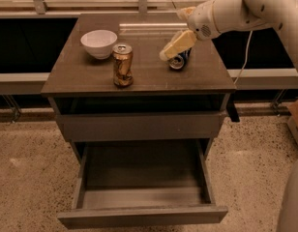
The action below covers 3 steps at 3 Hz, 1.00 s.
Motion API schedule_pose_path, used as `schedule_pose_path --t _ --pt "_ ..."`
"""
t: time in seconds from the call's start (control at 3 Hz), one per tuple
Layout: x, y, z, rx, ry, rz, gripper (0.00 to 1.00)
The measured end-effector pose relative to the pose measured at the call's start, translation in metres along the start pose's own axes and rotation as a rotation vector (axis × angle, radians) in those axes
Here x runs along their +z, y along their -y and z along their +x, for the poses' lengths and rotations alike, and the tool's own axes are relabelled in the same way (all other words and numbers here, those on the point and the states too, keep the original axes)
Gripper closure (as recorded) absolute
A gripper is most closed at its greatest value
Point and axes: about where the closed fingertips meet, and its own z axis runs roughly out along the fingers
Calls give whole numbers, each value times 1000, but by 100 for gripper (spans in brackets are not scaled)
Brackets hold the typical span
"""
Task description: Place orange can into middle drawer
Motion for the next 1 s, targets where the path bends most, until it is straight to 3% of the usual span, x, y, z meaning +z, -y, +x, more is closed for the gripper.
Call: schedule_pose_path --t 0.33,0.67,1.0 --pt "4 -3 -2 3 15 -12 0" --pt "35 -26 -12 35 144 -107 0" --pt "78 -68 -36 38 290 -225 0"
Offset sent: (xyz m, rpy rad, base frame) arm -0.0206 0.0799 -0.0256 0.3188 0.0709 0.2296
